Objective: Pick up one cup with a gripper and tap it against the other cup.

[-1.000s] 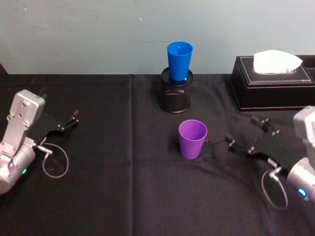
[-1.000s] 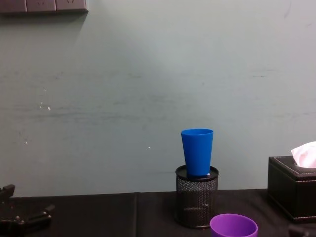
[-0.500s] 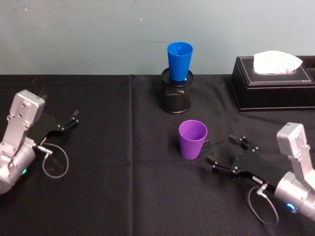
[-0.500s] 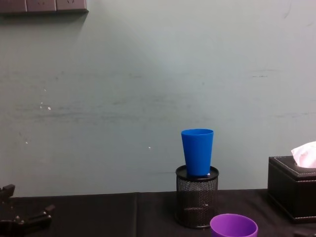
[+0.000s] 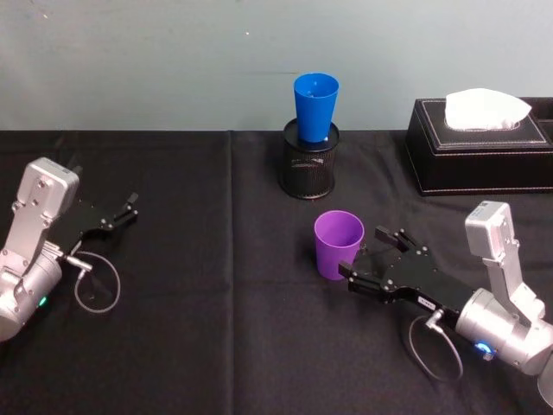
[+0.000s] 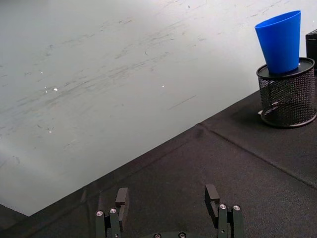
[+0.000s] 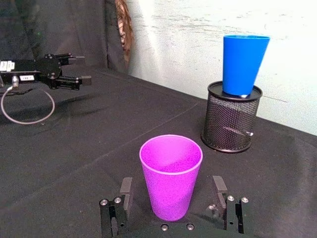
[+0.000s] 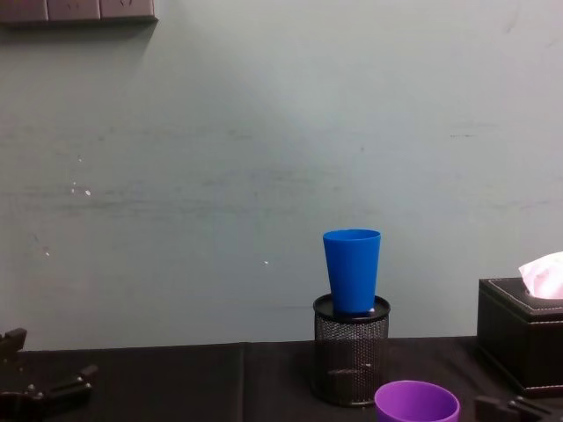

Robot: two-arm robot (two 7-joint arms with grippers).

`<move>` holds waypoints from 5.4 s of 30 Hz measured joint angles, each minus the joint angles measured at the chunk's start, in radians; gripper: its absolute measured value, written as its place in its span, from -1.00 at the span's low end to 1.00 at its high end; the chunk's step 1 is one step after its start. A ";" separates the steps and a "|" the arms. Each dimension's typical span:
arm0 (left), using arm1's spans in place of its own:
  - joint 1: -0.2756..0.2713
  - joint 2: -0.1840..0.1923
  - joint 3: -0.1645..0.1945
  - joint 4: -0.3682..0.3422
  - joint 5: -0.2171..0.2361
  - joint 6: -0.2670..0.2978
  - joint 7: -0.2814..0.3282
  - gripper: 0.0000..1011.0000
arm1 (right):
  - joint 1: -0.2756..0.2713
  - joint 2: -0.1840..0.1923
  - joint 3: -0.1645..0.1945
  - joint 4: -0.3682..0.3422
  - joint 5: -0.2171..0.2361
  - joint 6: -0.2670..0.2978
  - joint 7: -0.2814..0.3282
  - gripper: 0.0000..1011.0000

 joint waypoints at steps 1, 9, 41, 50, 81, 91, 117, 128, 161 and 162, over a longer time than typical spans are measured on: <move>0.000 0.000 0.000 0.000 0.000 0.000 0.000 0.99 | 0.000 0.000 0.000 0.000 0.000 0.000 0.000 0.98; 0.000 0.000 0.000 0.000 0.000 0.000 0.000 0.99 | 0.015 -0.037 -0.001 0.014 -0.023 0.020 0.005 0.98; 0.000 0.000 0.000 0.000 0.000 0.000 0.000 0.99 | 0.060 -0.137 0.021 0.084 -0.086 0.036 -0.002 0.98; 0.000 0.000 0.000 0.000 0.000 0.000 0.000 0.99 | 0.058 -0.134 0.021 0.082 -0.083 0.035 -0.002 0.87; 0.000 0.000 0.000 0.000 0.000 0.000 0.000 0.99 | 0.058 -0.121 0.047 0.028 -0.023 0.072 0.042 0.47; 0.000 0.000 0.000 0.000 0.000 0.000 0.000 0.99 | 0.074 -0.084 0.055 -0.084 0.037 0.186 0.047 0.47; 0.000 0.000 0.000 0.000 0.000 0.000 0.000 0.99 | 0.200 -0.017 -0.017 -0.167 0.078 0.304 0.059 0.47; 0.000 0.000 0.000 0.000 0.000 0.000 0.000 0.99 | 0.212 -0.010 -0.034 -0.168 0.079 0.313 0.050 0.47; 0.000 0.000 0.000 0.000 0.000 0.000 0.000 0.99 | 0.211 -0.012 -0.029 -0.167 0.078 0.310 0.050 0.47; 0.000 0.000 0.000 0.000 0.000 0.000 0.000 0.99 | 0.211 -0.012 -0.029 -0.167 0.078 0.310 0.050 0.47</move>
